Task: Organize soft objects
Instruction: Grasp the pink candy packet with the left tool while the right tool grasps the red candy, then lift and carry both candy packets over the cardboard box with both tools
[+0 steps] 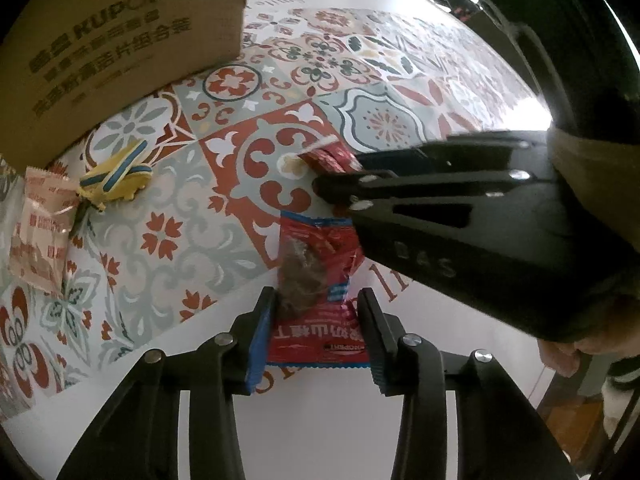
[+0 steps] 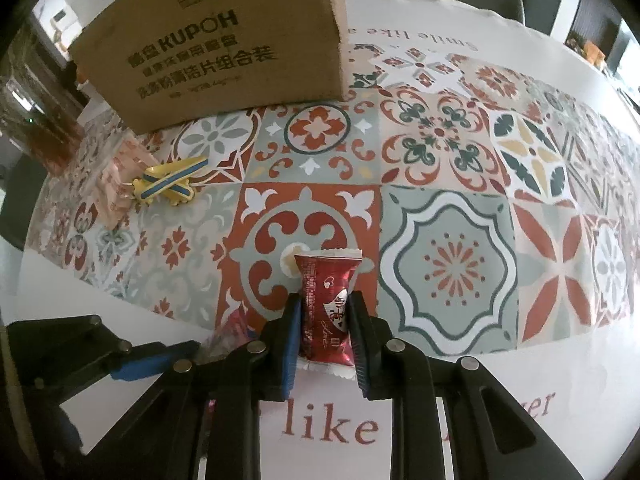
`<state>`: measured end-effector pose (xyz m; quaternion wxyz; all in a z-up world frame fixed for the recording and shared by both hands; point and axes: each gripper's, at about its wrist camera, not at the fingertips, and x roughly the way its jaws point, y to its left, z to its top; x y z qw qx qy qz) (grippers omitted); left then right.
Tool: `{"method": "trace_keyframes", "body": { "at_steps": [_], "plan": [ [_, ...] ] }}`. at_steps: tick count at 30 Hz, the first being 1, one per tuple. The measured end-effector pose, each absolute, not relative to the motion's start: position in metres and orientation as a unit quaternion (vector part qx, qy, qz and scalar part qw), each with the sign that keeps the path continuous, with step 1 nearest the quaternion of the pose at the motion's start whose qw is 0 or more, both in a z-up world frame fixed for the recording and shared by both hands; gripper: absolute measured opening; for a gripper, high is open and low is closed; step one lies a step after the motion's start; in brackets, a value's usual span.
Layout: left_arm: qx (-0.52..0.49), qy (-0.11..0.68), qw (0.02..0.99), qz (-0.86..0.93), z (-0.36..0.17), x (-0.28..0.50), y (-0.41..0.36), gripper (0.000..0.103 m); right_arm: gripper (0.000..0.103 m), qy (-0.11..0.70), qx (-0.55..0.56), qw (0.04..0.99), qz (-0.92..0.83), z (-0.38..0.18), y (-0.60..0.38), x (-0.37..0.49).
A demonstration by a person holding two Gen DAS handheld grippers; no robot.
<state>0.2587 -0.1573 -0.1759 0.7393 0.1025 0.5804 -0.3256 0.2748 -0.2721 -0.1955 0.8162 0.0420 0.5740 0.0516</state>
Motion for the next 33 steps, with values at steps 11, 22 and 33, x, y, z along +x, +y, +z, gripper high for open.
{"method": "trace_keyframes", "body": {
  "at_steps": [11, 22, 33],
  "plan": [
    [0.029, 0.566, 0.777, -0.273, -0.171, 0.246, -0.123, 0.039, 0.024, 0.557, 0.057, 0.827, 0.042, -0.183, -0.282, 0.258],
    [-0.012, 0.528, 0.818, -0.23, -0.151, 0.242, -0.096, 0.038, 0.024, 0.529, 0.053, 0.845, 0.048, -0.164, -0.265, 0.247],
    [-0.025, 0.467, 0.861, -0.202, -0.109, 0.24, -0.07, 0.038, 0.024, 0.487, 0.059, 0.869, 0.06, -0.128, -0.248, 0.247]
  ]
}}
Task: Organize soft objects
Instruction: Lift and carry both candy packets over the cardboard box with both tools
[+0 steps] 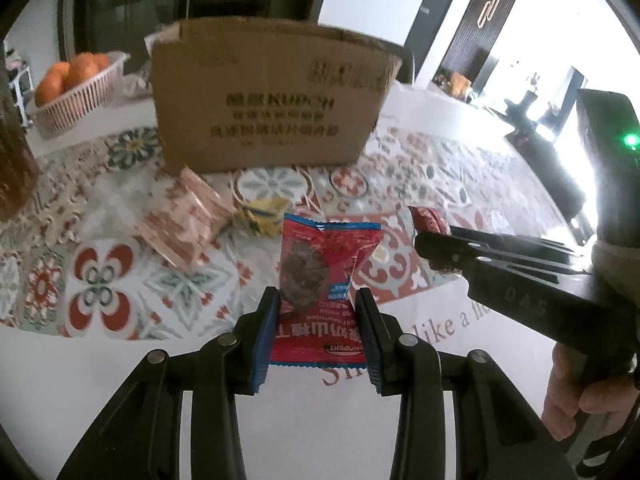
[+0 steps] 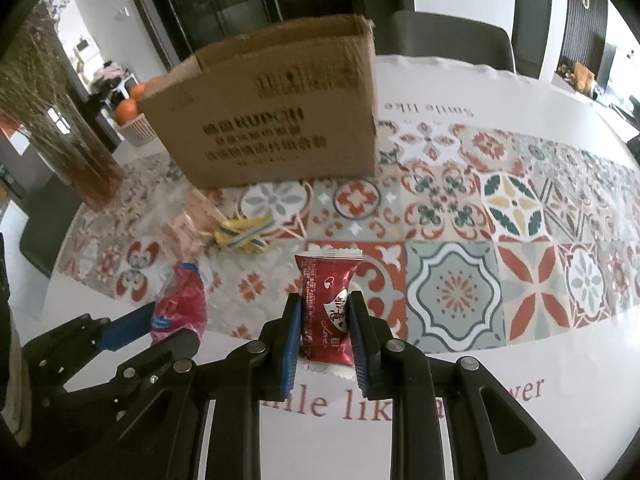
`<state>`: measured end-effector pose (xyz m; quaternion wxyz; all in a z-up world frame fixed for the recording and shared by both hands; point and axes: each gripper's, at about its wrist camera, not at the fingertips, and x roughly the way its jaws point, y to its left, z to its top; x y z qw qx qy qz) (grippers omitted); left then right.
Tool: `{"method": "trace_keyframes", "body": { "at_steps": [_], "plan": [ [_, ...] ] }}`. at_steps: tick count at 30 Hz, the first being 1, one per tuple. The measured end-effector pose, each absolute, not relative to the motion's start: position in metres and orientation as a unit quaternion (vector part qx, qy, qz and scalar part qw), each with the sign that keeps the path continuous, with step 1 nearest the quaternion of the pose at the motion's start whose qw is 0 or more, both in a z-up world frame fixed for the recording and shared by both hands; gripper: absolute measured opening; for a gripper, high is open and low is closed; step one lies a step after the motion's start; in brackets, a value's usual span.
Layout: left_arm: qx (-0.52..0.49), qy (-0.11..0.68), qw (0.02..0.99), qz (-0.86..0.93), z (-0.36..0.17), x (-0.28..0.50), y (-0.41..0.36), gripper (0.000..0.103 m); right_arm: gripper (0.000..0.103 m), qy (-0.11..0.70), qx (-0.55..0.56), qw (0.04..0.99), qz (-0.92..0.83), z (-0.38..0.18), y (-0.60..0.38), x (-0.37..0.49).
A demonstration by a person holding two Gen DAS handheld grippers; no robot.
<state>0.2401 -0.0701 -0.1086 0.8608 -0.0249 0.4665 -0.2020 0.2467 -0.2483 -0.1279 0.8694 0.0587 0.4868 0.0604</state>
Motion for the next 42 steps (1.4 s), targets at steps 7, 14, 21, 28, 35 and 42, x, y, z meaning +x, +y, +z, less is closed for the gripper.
{"method": "trace_keyframes", "body": {
  "at_steps": [7, 14, 21, 28, 35, 42],
  "plan": [
    [-0.031, 0.429, 0.884, -0.186, -0.084, 0.242, -0.056, 0.038, 0.025, 0.453, 0.061, 0.887, 0.062, -0.104, -0.237, 0.243],
    [-0.028, 0.39, 0.903, -0.176, -0.055, 0.242, -0.044, 0.013, 0.025, 0.42, 0.067, 0.903, 0.063, -0.079, -0.23, 0.243],
    [-0.039, 0.395, 0.9, -0.183, -0.049, 0.256, -0.039, 0.007, 0.025, 0.406, 0.071, 0.909, 0.066, -0.066, -0.224, 0.245],
    [-0.029, 0.413, 0.892, -0.181, -0.059, 0.248, -0.034, 0.007, 0.025, 0.42, 0.068, 0.901, 0.081, -0.079, -0.213, 0.241],
    [-0.017, 0.434, 0.881, -0.186, -0.071, 0.239, -0.032, 0.007, 0.025, 0.429, 0.072, 0.897, 0.08, -0.091, -0.209, 0.229],
    [-0.006, 0.461, 0.862, -0.209, -0.089, 0.228, -0.035, 0.007, 0.025, 0.445, 0.087, 0.888, 0.073, -0.106, -0.211, 0.215]
  ]
}}
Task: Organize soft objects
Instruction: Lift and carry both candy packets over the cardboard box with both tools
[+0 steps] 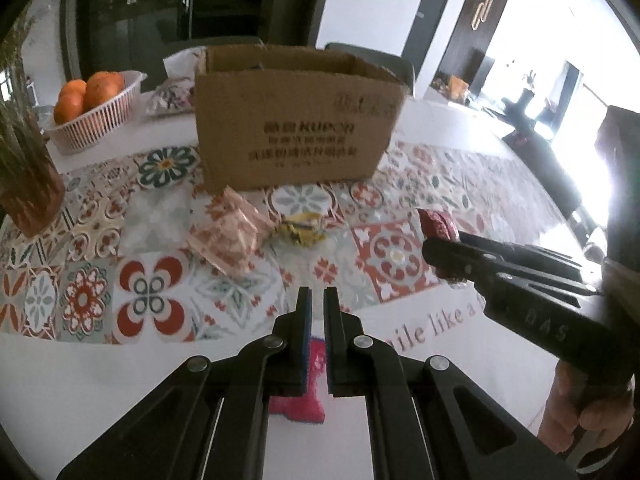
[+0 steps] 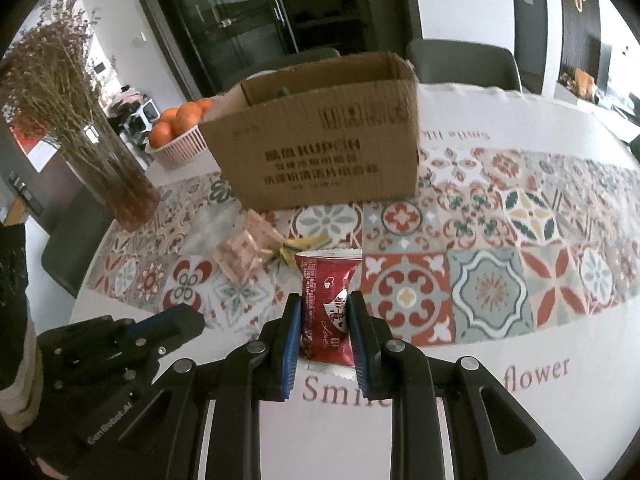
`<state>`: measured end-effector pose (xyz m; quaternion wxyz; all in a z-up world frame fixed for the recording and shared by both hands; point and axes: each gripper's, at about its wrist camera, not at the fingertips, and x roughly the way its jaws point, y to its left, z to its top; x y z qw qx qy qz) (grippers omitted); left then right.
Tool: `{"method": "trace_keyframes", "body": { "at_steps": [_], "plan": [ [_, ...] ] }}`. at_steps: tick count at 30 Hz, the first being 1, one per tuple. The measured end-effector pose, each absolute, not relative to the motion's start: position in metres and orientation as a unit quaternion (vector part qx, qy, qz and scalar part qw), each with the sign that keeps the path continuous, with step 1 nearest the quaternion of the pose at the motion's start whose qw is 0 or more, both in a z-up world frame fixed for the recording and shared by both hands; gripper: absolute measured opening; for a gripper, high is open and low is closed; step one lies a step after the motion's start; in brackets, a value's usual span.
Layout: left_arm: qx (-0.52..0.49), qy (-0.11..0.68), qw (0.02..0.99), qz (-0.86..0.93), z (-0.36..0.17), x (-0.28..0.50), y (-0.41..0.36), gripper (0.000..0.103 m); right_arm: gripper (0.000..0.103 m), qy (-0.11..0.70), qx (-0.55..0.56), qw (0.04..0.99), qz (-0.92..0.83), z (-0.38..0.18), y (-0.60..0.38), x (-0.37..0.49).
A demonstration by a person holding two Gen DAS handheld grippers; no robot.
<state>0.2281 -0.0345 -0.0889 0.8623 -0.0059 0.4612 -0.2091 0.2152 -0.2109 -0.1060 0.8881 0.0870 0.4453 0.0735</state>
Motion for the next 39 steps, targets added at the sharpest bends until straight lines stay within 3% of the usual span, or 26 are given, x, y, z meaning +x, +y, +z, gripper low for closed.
{"method": "trace_keyframes", "body": {
  "at_steps": [7, 17, 21, 39],
  "plan": [
    [0.008, 0.487, 0.843, -0.23, -0.106, 0.218, -0.036, 0.01, 0.025, 0.465, 0.095, 0.877, 0.073, -0.125, -0.207, 0.201],
    [0.039, 0.51, 0.822, -0.251, -0.127, 0.209, -0.036, 0.041, 0.025, 0.493, 0.098, 0.862, 0.071, -0.15, -0.201, 0.188],
    [0.051, 0.518, 0.816, -0.252, -0.137, 0.209, -0.037, 0.046, 0.025, 0.5, 0.096, 0.858, 0.066, -0.156, -0.201, 0.186],
    [0.075, 0.545, 0.8, -0.239, -0.175, 0.223, -0.042, 0.049, 0.025, 0.528, 0.092, 0.842, 0.06, -0.18, -0.198, 0.191]
  ]
}}
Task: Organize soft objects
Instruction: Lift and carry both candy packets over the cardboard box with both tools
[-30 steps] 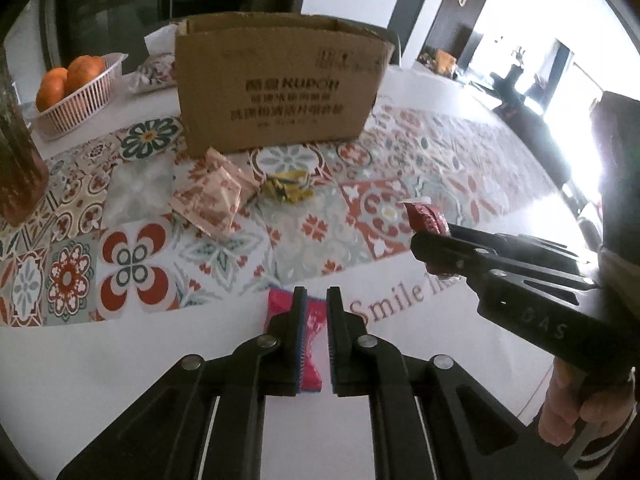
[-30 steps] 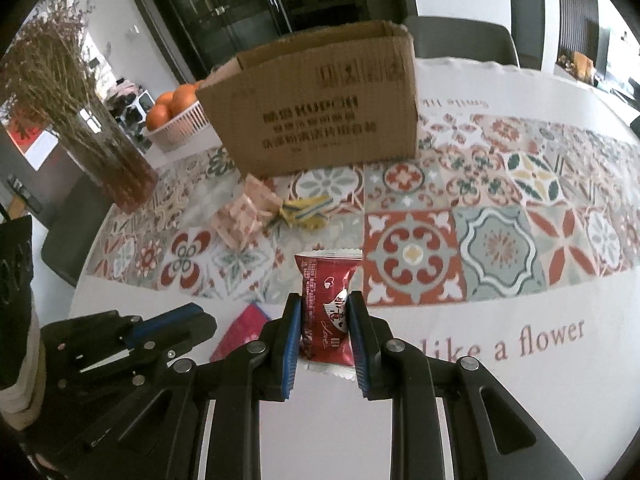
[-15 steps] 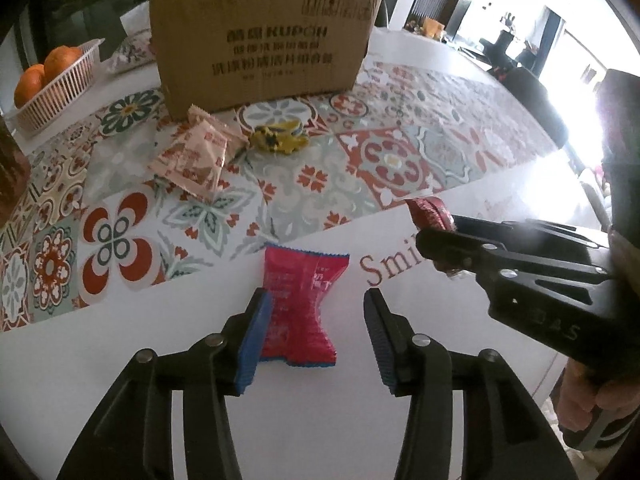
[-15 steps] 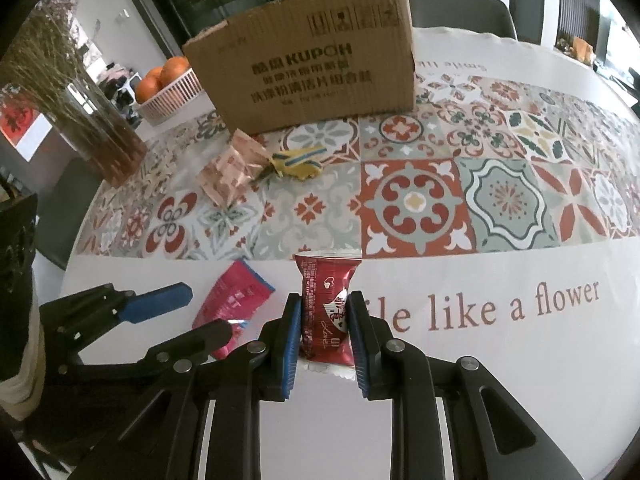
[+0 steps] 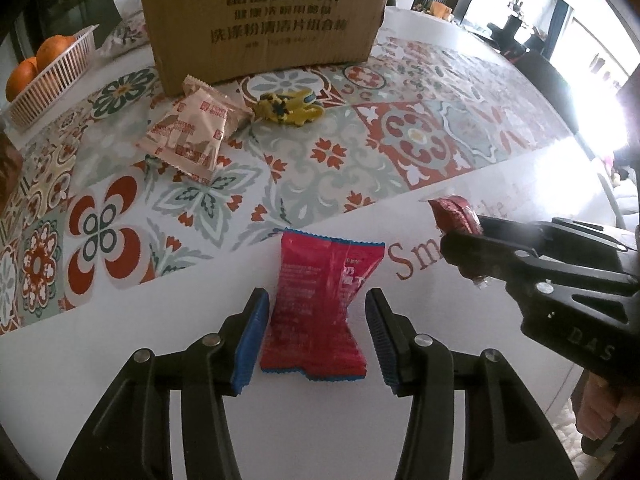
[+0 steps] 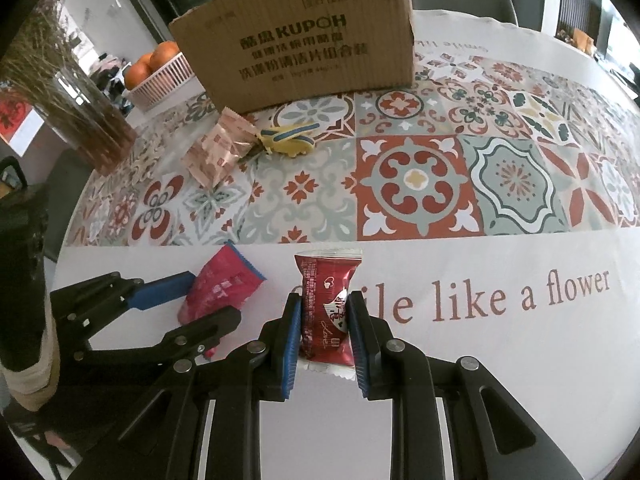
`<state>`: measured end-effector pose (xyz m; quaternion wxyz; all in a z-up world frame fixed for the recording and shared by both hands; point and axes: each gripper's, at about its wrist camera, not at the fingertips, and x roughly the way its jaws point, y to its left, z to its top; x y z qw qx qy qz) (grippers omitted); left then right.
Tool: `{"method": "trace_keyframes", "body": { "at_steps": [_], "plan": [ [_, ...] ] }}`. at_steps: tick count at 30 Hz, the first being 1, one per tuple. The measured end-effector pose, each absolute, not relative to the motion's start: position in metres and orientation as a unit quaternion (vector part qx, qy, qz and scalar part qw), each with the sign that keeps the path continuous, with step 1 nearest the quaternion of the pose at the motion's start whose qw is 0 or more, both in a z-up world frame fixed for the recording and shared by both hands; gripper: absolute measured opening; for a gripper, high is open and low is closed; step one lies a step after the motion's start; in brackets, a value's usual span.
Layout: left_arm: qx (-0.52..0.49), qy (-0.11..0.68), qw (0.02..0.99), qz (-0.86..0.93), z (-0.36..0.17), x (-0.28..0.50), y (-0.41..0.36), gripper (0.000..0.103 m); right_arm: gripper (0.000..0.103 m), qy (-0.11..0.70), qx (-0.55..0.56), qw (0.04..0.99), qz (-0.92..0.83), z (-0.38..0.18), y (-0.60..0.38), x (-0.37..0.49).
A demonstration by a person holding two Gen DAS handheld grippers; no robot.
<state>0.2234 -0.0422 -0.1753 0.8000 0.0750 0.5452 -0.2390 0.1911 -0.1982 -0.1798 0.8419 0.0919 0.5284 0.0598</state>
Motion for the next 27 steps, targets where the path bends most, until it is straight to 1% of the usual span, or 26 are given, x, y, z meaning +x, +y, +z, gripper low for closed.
{"method": "trace_keyframes", "body": {
  "at_steps": [6, 8, 11, 18, 27],
  "plan": [
    [0.074, 0.541, 0.804, -0.235, -0.18, 0.226, -0.044, 0.048, 0.025, 0.534, 0.098, 0.838, 0.062, -0.185, -0.2, 0.193],
    [0.065, 0.536, 0.809, -0.233, -0.18, 0.226, -0.043, 0.04, 0.025, 0.534, 0.099, 0.837, 0.059, -0.185, -0.201, 0.193],
    [0.046, 0.534, 0.811, -0.235, -0.179, 0.226, -0.042, 0.039, 0.025, 0.534, 0.1, 0.837, 0.058, -0.186, -0.202, 0.193],
    [0.015, 0.516, 0.828, -0.22, -0.168, 0.223, -0.037, 0.038, 0.025, 0.528, 0.104, 0.841, 0.059, -0.182, -0.204, 0.193],
    [-0.015, 0.469, 0.862, -0.19, -0.132, 0.221, -0.027, 0.037, 0.025, 0.501, 0.11, 0.856, 0.067, -0.16, -0.208, 0.198]
  ]
}}
